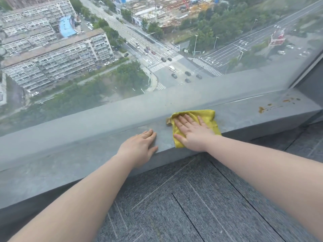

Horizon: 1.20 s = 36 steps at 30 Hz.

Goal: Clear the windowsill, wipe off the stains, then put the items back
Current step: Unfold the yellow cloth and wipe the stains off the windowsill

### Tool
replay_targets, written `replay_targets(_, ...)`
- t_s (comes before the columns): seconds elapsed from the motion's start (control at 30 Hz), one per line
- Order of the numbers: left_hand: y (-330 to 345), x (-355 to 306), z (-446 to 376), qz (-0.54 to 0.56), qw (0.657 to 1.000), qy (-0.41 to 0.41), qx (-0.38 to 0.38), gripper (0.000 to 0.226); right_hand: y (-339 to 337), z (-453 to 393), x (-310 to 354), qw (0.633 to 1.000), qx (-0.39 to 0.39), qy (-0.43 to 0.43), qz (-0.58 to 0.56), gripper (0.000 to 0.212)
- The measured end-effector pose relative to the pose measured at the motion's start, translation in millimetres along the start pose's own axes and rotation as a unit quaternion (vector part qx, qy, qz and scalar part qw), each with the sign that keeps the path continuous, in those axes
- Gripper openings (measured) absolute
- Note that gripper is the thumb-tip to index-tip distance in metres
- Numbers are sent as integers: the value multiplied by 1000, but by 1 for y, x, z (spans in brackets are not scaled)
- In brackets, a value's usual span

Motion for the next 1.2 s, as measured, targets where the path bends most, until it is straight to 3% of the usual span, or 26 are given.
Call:
replay_targets(0.1,-7,-3,1,-19,1000,10,-19,58,4,-11,45,995,10,-95,5,66)
replay_targets(0.2,-7,-4,1,-25,999,9,-23,59,3,-7,35,993,-8,-113,23,66)
replay_targets(0.4,-3,-1,0,-24,999,8,-20,62,-4,27,-65,998,-14,45,27,65)
replay_targets(0.57,2,1,-2,-25,999,8,-26,62,1,19,-57,995,-18,100,-4,64)
replay_targets(0.8,2,-4,-2,-69,997,-4,-29,62,6,5,21,999,-16,-45,-11,65)
replay_targets(0.97,-14,-30,-7,-77,996,-7,-53,61,2,18,-26,998,-45,-37,4,65)
replay_targets(1.2,-35,-118,-63,-46,997,37,-58,56,0,57,-148,993,-61,98,-11,65)
Point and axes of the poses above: each hand's wrist, its own z-axis away from the middle knuckle, its own y-axis out of the palm, x = y × z, the point moved 4 cm from there along -z, towards the middle knuckle, and after that the axes turned 11 degrees about -y, right-handed, at the moved point
